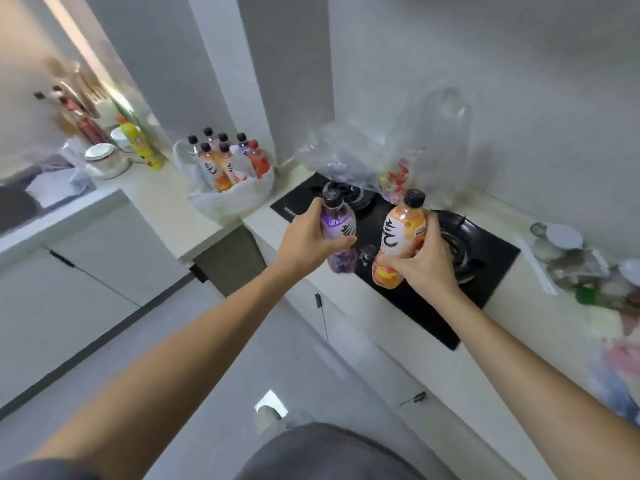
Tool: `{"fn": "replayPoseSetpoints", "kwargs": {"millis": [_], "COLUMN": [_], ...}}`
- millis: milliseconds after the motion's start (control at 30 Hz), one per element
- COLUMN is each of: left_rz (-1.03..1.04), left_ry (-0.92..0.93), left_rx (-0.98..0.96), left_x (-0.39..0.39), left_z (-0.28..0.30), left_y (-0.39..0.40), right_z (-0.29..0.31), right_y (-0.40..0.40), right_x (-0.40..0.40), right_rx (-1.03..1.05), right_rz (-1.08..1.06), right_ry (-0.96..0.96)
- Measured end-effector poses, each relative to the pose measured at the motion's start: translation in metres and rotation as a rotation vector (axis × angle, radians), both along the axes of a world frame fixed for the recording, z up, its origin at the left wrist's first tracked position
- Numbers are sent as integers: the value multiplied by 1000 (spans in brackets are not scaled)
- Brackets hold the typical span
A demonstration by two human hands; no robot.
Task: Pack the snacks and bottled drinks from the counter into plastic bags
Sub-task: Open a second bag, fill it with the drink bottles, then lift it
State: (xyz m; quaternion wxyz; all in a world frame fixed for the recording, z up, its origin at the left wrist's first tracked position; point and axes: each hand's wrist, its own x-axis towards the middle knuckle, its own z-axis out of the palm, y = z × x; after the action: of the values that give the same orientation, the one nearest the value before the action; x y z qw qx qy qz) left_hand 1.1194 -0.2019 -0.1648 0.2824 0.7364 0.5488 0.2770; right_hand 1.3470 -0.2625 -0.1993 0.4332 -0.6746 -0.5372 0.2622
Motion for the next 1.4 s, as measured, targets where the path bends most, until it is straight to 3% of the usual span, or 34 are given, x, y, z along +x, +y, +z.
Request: {"fn": "replayPoseSetpoints", "kwargs": {"millis": [300, 600, 1067, 1400], "left_rz": [304, 379, 241, 118], "left_ry": [-49, -14, -130, -98], "left_rx": [-18, 8, 105, -55], "left_x": [-233, -413, -442, -433], "left_z": [-10, -5, -13, -77], "left_y": [26, 104, 326, 438], "right_z": [9, 5, -9, -66], "right_y": [99, 206, 395, 461], "right_x": [-217, -387, -443, -462], "right_rx": [2, -1, 89, -16], "right_rz": [276, 280, 60, 14], "right_ry": [-53, -94, -125, -75]}}
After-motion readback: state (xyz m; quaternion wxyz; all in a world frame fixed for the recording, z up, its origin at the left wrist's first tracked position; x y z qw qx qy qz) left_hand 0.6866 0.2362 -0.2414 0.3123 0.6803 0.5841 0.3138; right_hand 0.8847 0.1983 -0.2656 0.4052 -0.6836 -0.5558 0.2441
